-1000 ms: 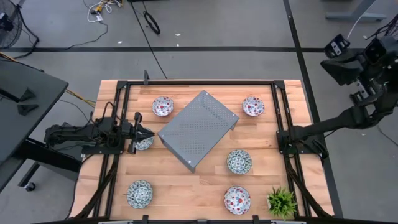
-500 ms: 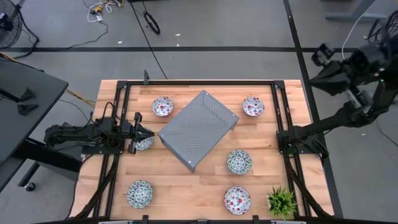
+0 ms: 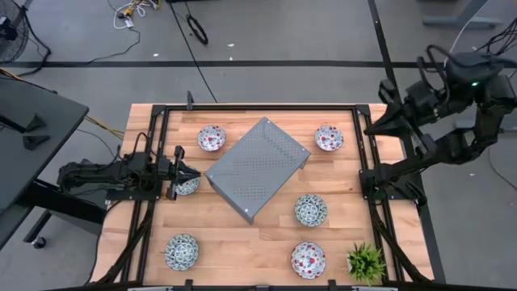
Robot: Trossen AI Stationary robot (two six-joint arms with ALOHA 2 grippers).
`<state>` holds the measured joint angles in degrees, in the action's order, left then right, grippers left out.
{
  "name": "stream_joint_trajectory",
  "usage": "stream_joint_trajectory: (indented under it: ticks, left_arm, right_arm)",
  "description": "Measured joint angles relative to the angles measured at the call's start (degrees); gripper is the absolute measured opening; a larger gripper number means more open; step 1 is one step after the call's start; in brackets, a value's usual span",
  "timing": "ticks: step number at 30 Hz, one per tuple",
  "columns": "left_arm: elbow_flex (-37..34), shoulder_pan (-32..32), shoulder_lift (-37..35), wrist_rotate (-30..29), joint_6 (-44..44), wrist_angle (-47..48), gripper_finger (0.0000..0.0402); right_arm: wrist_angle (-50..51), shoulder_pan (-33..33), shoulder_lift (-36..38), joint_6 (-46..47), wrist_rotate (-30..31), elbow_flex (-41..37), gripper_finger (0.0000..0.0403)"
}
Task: Pick & Place Mini bowls
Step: Put the bottom red patterned bowl on the shelf
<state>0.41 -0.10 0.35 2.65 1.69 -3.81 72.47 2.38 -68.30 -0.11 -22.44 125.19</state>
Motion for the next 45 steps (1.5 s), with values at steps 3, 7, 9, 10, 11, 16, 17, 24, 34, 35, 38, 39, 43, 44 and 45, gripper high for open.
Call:
stream_joint_trajectory:
  ticks: [3, 7, 9, 10, 11, 16, 17, 24, 34, 35, 38, 39, 43, 44, 45]
  left_arm:
    - [-0.01, -0.01, 0.01, 0.0, -0.01, 0.0, 0.003]
    - [0.0, 0.0, 0.0, 0.0, 0.0, 0.0, 0.003]
    - [-0.01, 0.0, 0.0, 0.0, 0.0, 0.02, 0.003]
    - [-0.01, -0.02, 0.01, -0.01, 0.0, 0.0, 0.003]
    - [0.0, -0.02, 0.0, -0.01, 0.0, 0.0, 0.003]
    - [0.0, -0.02, 0.01, 0.0, 0.0, 0.01, 0.003]
    - [0.01, -0.02, -0.01, -0.01, 0.0, 0.0, 0.003]
    - [0.0, -0.01, 0.0, -0.01, 0.0, 0.01, 0.003]
    - [0.0, -0.01, 0.01, -0.01, 0.0, 0.01, 0.003]
    - [0.01, 0.0, 0.01, -0.01, 0.0, 0.01, 0.003]
    - [0.01, 0.0, 0.01, -0.01, 0.0, 0.0, 0.003]
    - [-0.01, 0.0, 0.01, -0.01, 0.0, 0.02, 0.003]
    - [0.0, 0.0, 0.01, -0.01, 0.0, 0.02, 0.003]
    - [0.0, 0.0, 0.01, -0.01, 0.0, 0.01, 0.003]
    - [0.01, 0.0, -0.01, -0.01, 0.0, 0.01, 0.003]
  right_arm:
    - [1.2, -0.72, -0.5, 0.13, -1.13, 0.02, 0.0]
    - [1.08, -2.78, -1.2, 0.05, -1.18, 0.02, 0.0]
    - [0.83, -4.18, -1.8, 0.05, -1.21, 0.02, 0.0]
    - [0.56, -4.9, -2.12, 0.01, -1.69, 0.02, 0.0]
    - [0.43, -5.58, -2.47, -0.23, -2.71, 0.02, 0.0]
    - [-0.5, -8.91, -5.05, -1.49, -8.92, 0.02, 0.0]
    - [-0.77, -9.61, -5.61, -1.84, -9.95, 0.02, 0.0]
    - [-3.32, -14.95, -8.03, -2.05, -15.14, 0.02, 0.0]
    - [-3.43, -23.39, -9.01, 5.13, -6.83, 0.01, 0.0]
    - [-3.44, -24.24, -9.16, 6.73, -4.67, 0.0, 0.0]
    - [-2.96, -26.55, -9.56, 11.2, 1.73, 0.0, 0.0]
    - [-2.37, -27.31, -9.77, 12.44, 3.96, 0.0, 0.0]
    - [0.8, -30.52, -10.94, 15.83, 12.31, 0.0, 0.0]
    - [1.61, -31.28, -11.36, 16.41, 14.28, 0.0, 0.0]
    - [2.5, -31.98, -11.92, 16.89, 15.97, 0.0, 0.0]
